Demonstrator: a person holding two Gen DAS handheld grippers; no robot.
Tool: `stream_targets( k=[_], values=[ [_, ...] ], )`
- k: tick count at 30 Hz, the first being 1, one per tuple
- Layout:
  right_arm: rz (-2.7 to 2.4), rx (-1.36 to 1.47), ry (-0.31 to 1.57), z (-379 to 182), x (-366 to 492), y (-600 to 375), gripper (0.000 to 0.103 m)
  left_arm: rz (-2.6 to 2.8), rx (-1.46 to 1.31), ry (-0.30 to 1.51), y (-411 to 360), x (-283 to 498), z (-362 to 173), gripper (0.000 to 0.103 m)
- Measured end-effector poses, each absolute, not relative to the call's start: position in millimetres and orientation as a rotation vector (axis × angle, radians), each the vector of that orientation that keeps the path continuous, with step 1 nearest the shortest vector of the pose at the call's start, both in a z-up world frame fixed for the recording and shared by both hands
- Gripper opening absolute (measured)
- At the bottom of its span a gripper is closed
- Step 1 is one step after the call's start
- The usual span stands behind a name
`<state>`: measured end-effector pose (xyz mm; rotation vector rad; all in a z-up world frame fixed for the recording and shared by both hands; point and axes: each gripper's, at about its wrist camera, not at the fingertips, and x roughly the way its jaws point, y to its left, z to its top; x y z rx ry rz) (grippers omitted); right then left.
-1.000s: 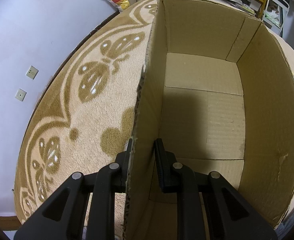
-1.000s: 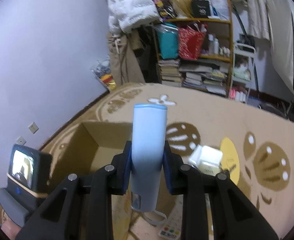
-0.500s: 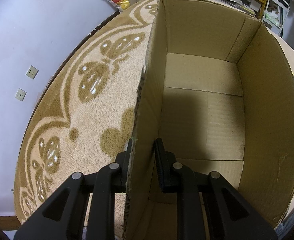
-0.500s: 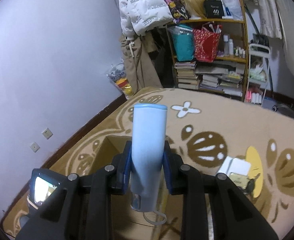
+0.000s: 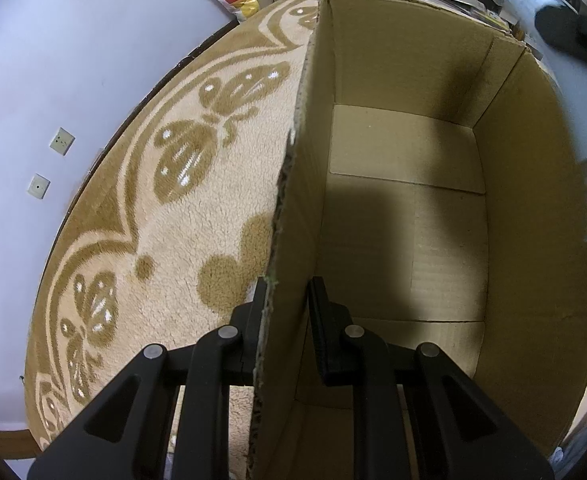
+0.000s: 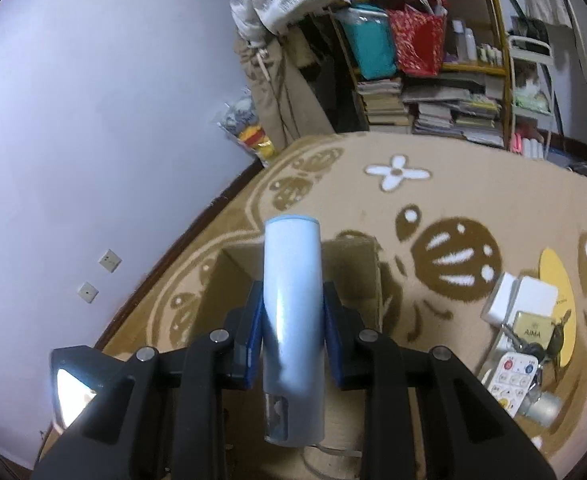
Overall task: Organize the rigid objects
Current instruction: 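Carry the handset into the box and open right tool while left holds the wall, then move the right tool back over the white remote on the pile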
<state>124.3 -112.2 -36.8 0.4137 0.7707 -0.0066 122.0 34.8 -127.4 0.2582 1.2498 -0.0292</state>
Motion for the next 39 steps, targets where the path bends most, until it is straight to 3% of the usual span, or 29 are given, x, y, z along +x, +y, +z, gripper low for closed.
stream_targets(
  k=[8, 10, 13, 16, 39],
  values=[
    [-0.034, 0.364, 0.728, -22.7, 116.4, -118.8, 0.032, -0.026, 0.264, 1.256, 35.0, 121.8, -129.2, 0.018],
    [-0.049, 0.356, 0.730, -20.1, 113.2, -123.0, 0.056, -0.028, 0.257, 1.257, 35.8, 122.1, -128.7, 0.018],
    [-0.090, 0.354, 0.731, -19.1, 105.0, -133.7, 0.082, -0.027, 0.259, 1.256, 36.6, 121.8, -128.4, 0.018],
    [-0.112, 0.367, 0.735, -21.6, 98.0, -145.2, 0.092, -0.026, 0.261, 1.255, 36.7, 121.8, -129.2, 0.018],
    [-0.338, 0.416, 0.917, -98.2, 31.5, -195.8, 0.094, -0.026, 0.264, 1.254, 36.8, 121.3, -130.5, 0.018]
  ],
)
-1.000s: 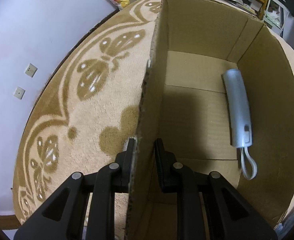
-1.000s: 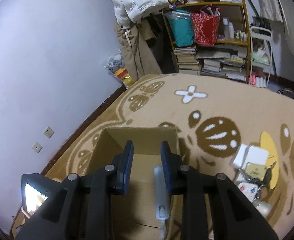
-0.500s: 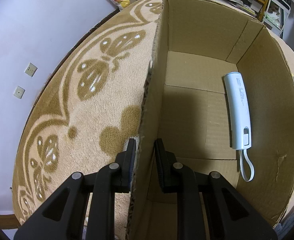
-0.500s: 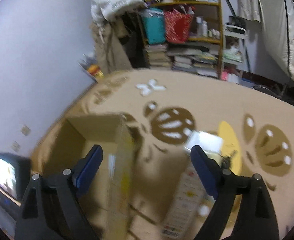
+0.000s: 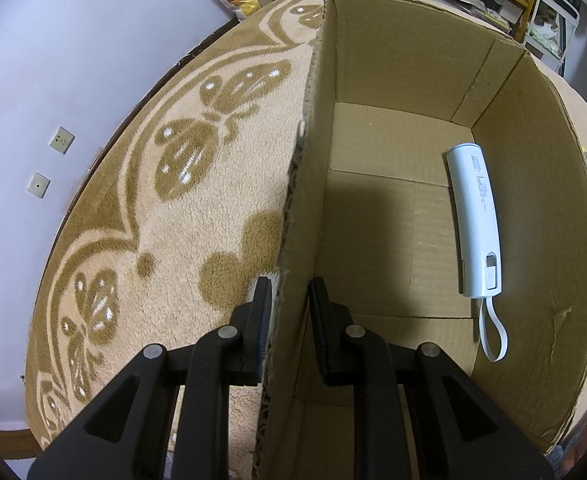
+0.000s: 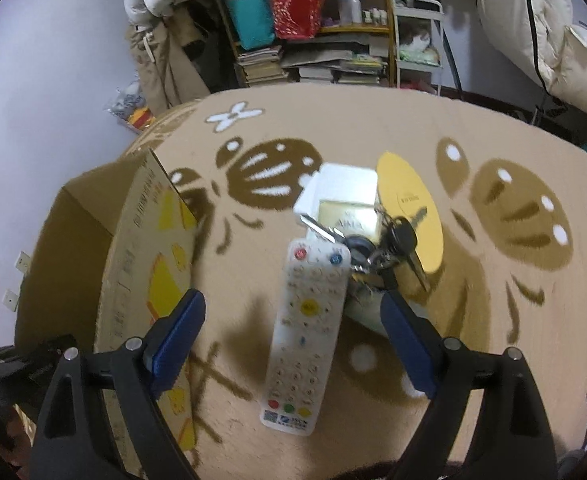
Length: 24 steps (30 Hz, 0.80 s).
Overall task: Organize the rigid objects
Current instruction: 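Move the right tool back over the white remote on the pile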
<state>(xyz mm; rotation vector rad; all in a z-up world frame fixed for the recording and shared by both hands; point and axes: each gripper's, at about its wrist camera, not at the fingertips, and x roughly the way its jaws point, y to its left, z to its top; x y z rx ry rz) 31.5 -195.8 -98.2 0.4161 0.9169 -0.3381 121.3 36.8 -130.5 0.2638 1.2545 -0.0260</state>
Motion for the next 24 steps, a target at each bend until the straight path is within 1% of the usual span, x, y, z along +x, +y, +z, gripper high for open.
stream_targets(
  k=[5, 8, 9, 10, 16, 24],
  values=[
    [-0.342, 0.445, 0.936, -111.8, 25.6, -196.8, 0.093, -0.026, 0.263, 1.254, 36.8, 121.0, -130.6, 0.018],
    [-0.339, 0.424, 0.939, -114.1, 24.8, -192.6, 0.089, -0.026, 0.264, 1.253, 36.8, 120.9, -130.5, 0.018],
    [-0.336, 0.423, 0.941, -114.8, 24.9, -191.7, 0.087, -0.026, 0.264, 1.254, 36.8, 120.9, -130.6, 0.018],
    [-0.330, 0.429, 0.947, -116.4, 24.8, -190.8, 0.081, -0.027, 0.263, 1.254, 36.8, 120.9, -130.6, 0.018],
    [-0.315, 0.489, 1.001, -132.6, 24.1, -194.7, 0.069, -0.026, 0.264, 1.254, 35.9, 120.6, -130.6, 0.018],
    [-0.324, 0.563, 1.058, -153.3, 26.0, -202.1, 0.068, -0.026, 0.265, 1.253, 36.3, 121.4, -130.0, 0.018]
  ],
)
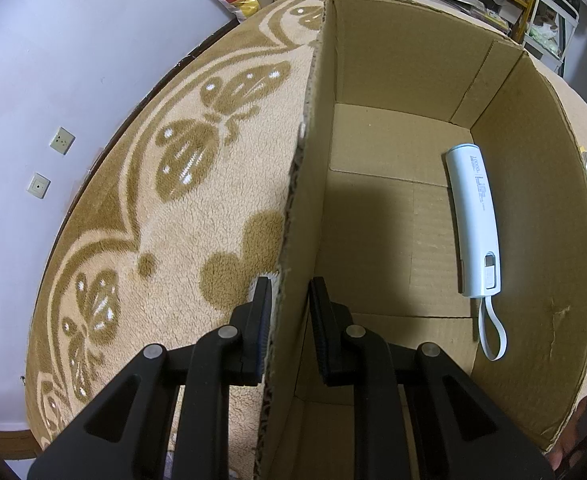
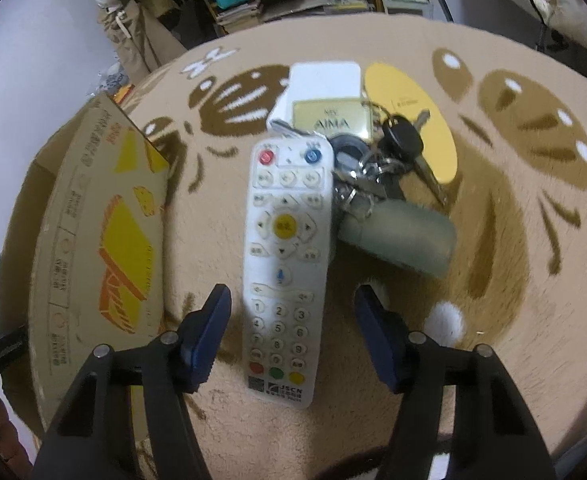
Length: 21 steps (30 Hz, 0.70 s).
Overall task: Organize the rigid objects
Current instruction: 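Move the right tool back over the white remote on the pile, then grasp the white remote with the right tool and lift it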
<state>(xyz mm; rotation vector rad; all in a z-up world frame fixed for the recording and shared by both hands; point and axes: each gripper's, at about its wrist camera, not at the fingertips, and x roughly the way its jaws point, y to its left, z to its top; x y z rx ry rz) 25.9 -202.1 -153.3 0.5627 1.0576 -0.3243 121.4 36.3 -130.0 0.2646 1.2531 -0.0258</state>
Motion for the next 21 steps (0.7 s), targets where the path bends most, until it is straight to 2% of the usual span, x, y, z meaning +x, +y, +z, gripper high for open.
stream_targets(
  k=[5, 7, 12, 21],
  values=[
    [-0.331, 0.574, 1.064, -160.4, 31.3, -203.8, 0.068, -0.025, 0.266, 1.253, 35.7, 121.4, -129.8, 0.018],
    [-0.333, 0.563, 1.062, -160.0, 33.6, -203.5, 0.059, -0.025, 0.268, 1.252, 35.0, 121.4, -129.4, 0.018],
    [-0.316, 0.543, 1.059, -159.6, 37.4, -199.3, 0.046, -0.024, 0.267, 1.252, 34.5, 121.4, -128.1, 0.018],
    [-0.328, 0.521, 1.063, -160.5, 37.9, -196.0, 0.045, -0.024, 0.267, 1.252, 34.6, 121.4, -128.1, 0.018]
  ],
)
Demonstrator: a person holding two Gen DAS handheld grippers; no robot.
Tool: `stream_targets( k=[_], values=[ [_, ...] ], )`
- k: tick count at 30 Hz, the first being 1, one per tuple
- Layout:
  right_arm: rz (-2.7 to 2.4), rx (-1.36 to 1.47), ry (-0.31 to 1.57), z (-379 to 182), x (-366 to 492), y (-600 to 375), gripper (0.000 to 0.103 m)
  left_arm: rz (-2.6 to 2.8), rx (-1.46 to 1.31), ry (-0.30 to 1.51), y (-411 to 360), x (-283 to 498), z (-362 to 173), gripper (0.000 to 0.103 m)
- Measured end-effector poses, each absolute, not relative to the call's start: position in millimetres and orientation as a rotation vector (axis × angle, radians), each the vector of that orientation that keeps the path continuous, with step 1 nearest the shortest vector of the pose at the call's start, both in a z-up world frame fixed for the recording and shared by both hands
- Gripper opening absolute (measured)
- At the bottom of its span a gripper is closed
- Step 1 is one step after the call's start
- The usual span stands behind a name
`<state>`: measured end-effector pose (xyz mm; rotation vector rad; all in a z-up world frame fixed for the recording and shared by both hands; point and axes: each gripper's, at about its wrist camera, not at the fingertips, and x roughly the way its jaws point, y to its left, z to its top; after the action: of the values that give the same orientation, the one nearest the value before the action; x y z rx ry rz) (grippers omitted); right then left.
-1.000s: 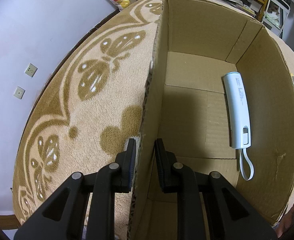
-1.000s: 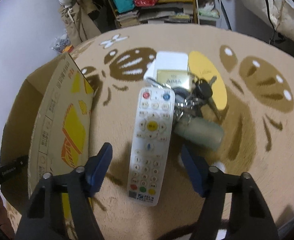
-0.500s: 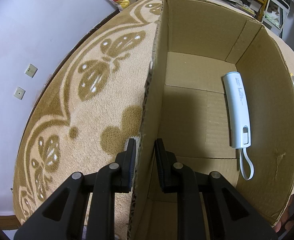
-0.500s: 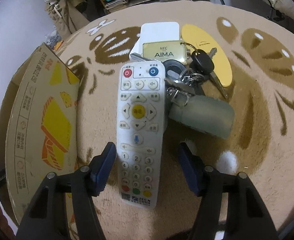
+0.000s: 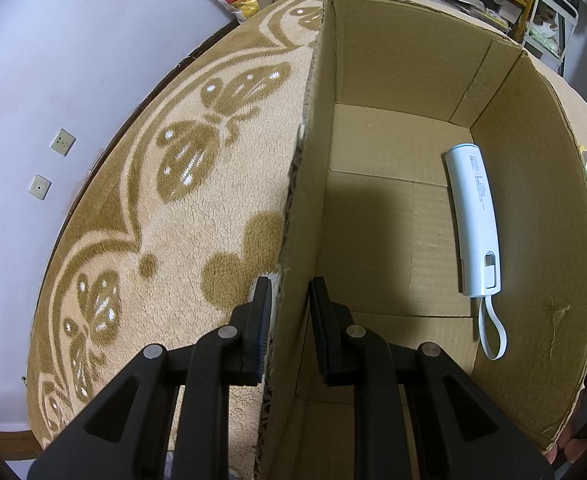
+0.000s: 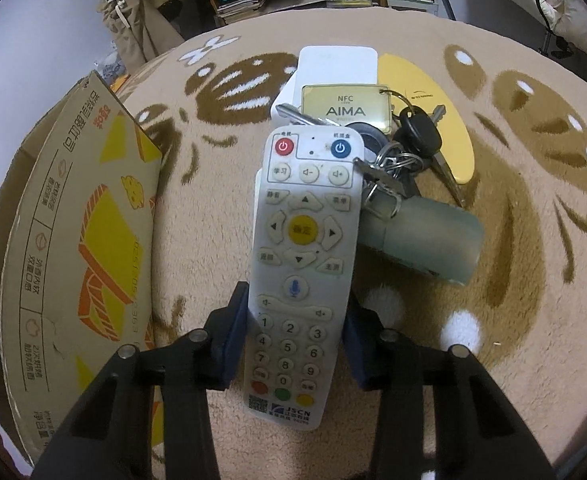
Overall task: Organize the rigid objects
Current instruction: 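Grasp the white remote with the right tool and lift it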
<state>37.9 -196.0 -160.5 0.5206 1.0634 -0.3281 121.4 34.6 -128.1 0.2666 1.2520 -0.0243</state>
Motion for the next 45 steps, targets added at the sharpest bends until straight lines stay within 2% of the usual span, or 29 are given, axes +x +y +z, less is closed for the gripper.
stream_targets(
  k=[25, 45],
  values=[
    [-0.336, 0.541, 0.999, -152.5, 34.5, -198.3, 0.045, -0.021, 0.277, 1.248, 31.9, 121.3, -126.3, 0.019],
    [-0.291, 0.515, 0.898, -121.6, 24.9, -183.5, 0.044, -0.021, 0.278, 1.248, 31.8, 120.8, -126.6, 0.019]
  ],
)
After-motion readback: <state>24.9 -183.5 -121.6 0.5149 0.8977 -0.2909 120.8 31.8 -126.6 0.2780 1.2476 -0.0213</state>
